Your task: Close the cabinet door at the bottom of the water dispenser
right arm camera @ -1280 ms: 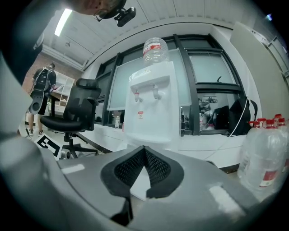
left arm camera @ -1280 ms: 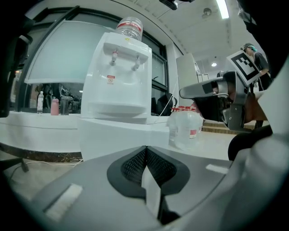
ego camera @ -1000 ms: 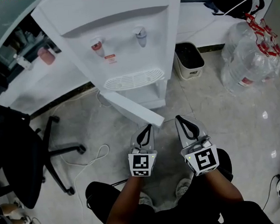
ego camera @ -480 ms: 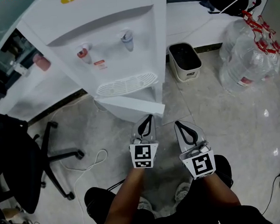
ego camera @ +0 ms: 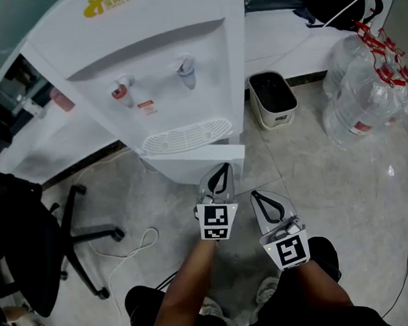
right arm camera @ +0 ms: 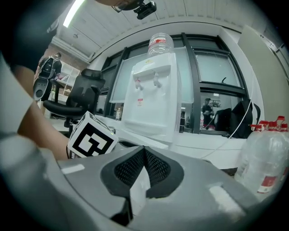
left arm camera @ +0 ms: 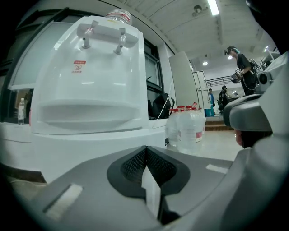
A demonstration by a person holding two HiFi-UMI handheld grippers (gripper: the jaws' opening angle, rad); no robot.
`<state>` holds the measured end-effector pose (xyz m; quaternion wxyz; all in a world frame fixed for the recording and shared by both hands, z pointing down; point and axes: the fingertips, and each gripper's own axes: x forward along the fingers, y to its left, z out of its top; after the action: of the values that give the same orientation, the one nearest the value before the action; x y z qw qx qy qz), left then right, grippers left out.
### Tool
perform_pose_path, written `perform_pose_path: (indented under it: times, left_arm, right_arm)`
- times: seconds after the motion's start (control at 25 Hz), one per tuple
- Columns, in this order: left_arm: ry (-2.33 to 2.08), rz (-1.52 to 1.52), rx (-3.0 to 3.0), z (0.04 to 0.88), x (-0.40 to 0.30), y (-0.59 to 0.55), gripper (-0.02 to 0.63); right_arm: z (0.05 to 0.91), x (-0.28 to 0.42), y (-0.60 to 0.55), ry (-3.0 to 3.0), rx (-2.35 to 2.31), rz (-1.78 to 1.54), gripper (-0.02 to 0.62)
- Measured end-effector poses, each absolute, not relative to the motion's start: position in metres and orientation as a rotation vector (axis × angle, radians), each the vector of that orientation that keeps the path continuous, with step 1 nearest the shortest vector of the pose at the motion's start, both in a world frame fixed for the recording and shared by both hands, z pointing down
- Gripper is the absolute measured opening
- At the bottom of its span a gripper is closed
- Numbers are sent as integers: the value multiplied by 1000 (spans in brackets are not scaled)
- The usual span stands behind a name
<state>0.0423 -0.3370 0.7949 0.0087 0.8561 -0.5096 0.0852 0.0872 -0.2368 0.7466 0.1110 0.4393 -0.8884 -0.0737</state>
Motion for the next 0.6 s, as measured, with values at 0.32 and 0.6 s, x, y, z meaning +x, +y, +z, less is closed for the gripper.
perform_pose_path:
  times: [0.32, 0.6]
  left_arm:
    - [-1622, 197, 2609, 794, 48, -368, 18]
    - [-1640, 167, 2608, 787, 48, -383, 18]
  right_arm:
    - [746, 91, -244, -2662, 1354, -94, 3]
    - [747, 90, -244, -2658, 1340, -119, 3]
